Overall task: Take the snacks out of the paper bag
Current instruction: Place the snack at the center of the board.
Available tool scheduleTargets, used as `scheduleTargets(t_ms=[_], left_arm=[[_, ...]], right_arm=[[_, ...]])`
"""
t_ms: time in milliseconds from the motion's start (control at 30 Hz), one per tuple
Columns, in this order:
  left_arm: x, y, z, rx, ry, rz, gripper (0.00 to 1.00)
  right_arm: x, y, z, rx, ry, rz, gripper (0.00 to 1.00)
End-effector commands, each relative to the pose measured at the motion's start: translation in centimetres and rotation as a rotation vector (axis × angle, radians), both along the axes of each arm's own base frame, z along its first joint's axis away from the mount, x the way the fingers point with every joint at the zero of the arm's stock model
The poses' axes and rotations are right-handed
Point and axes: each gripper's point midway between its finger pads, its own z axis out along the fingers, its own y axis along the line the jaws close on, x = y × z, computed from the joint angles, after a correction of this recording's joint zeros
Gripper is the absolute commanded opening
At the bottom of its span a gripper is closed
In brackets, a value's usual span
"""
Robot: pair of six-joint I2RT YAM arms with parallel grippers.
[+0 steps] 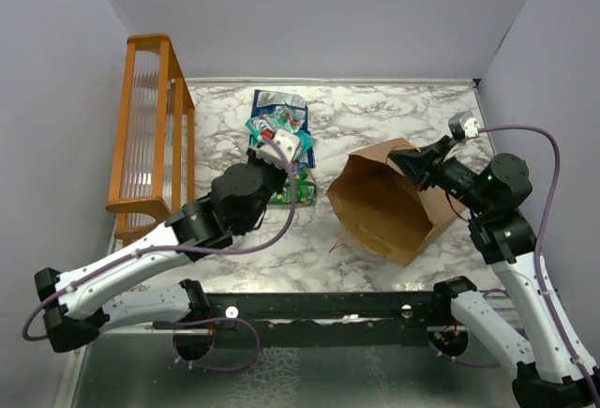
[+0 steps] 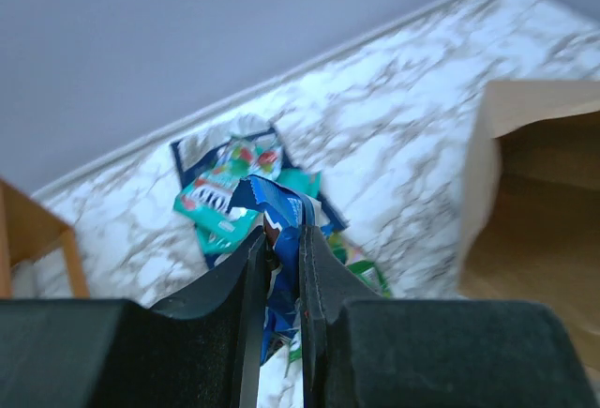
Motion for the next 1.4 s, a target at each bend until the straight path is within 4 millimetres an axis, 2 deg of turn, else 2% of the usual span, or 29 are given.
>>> scheduleTargets(t_ms=[0, 200, 333, 400, 500, 633, 700, 867, 1000, 1100, 1133, 1167, 1267, 1367], left_arm=[[4.0, 1.4, -4.2, 0.079, 0.139, 0.116, 0.16], [9.7, 0.9, -6.9, 0.243, 0.164, 0.141, 0.15], [14.5, 2.0, -8.7, 0.336, 0.190, 0.199, 0.12], [16.6, 2.3, -10.1, 0.343, 0.228, 0.215, 0.12], [18.8, 1.0, -13.3, 0.336, 0.316, 0.133, 0.12], [20.7, 0.1, -16.9, 0.391, 0.394, 0.117, 0.09], [21.4, 0.0, -17.7, 0.419, 0.384, 0.115, 0.10], [21.4, -0.3, -19.6, 0.441, 0.424, 0.098, 0.30], [20.9, 0.2, -21.0, 0.447, 0.467, 0.121, 0.39], [20.9, 0.2, -20.0, 0.390, 0.480, 0.151, 0.44], [20.8, 0.0, -19.3, 0.364, 0.479, 0.147, 0.47], [20.6, -0.2, -18.5, 0.333, 0.476, 0.141, 0.55], [19.6, -0.8, -14.4, 0.222, 0.442, 0.113, 0.64], [18.1, -0.5, -8.7, 0.114, 0.361, 0.088, 0.72]], right_arm=[[0.0, -0.2, 0.4, -0.005, -0.029, -0.014, 0.02], [-0.3, 0.0, 0.5, 0.000, -0.028, 0.003, 0.02], [-0.5, 0.1, 0.5, 0.006, -0.023, 0.014, 0.02], [-0.6, 0.1, 0.4, 0.008, -0.022, 0.016, 0.02], [-0.6, 0.2, 0.4, 0.011, -0.020, 0.020, 0.02], [-0.7, 0.2, 0.6, 0.011, -0.023, 0.024, 0.02], [-0.8, 0.2, 0.7, 0.013, -0.025, 0.026, 0.02], [-0.9, 0.3, 0.5, 0.017, -0.016, 0.031, 0.02], [-0.9, 0.5, 0.6, 0.030, -0.011, 0.041, 0.02], [-1.0, 0.9, 0.8, 0.049, -0.003, 0.064, 0.02], [-1.1, 1.0, 0.9, 0.056, 0.000, 0.073, 0.02], [-1.1, 1.2, 1.0, 0.062, 0.002, 0.083, 0.02], [-1.3, 1.7, 1.4, 0.088, 0.008, 0.114, 0.02], [-1.5, 2.3, 2.2, 0.122, 0.013, 0.157, 0.02]])
